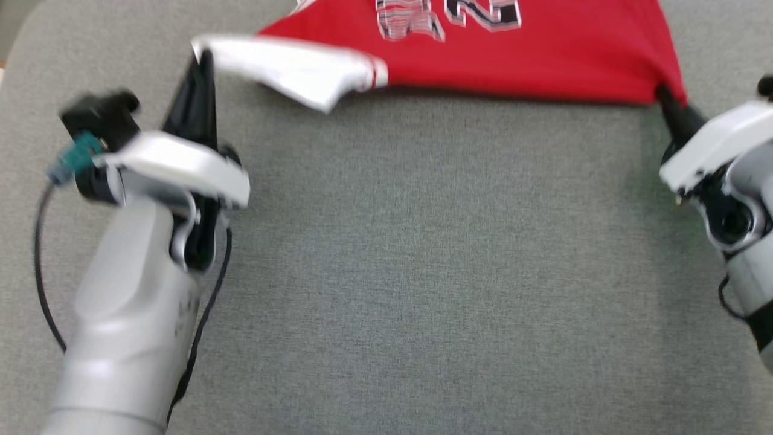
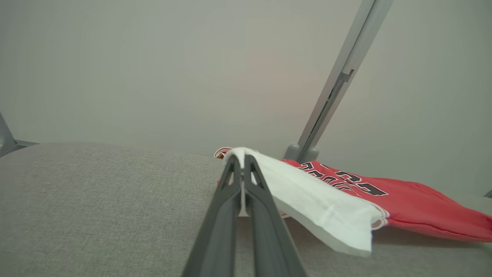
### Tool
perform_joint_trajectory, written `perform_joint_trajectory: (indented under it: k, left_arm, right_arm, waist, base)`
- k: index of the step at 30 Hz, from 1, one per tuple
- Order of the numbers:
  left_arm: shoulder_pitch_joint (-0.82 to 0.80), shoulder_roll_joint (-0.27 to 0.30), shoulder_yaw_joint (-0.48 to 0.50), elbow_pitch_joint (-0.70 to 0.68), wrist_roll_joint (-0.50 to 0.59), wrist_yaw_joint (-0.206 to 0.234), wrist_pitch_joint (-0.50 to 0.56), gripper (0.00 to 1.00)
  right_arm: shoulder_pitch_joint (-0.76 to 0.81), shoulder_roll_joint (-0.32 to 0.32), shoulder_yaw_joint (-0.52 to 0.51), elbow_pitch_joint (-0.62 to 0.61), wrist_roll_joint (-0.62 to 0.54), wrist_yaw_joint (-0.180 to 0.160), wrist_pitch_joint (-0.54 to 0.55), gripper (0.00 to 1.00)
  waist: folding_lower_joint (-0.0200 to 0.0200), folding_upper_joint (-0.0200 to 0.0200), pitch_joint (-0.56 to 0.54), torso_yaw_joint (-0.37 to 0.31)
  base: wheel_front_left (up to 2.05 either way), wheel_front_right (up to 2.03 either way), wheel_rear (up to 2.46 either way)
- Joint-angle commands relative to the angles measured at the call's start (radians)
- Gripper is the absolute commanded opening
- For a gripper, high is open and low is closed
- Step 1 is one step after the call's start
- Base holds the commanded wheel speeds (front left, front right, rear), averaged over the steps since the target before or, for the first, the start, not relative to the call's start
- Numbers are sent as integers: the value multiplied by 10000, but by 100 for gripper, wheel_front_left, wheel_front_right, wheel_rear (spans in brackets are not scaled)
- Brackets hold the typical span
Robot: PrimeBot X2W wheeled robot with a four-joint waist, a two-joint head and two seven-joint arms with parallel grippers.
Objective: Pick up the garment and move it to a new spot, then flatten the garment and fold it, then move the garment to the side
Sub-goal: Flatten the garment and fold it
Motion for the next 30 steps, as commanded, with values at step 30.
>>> perform_joint_trajectory:
  k: [30]
  left_arm:
    - [4453, 2789, -4360, -506, 301, -58, 386, 0]
  right_arm:
    - [3211, -1844, 3379, -641, 1322, -13, -56, 0]
  waist:
    - [0, 0, -3248, -17]
  base:
    - [0, 0, 0]
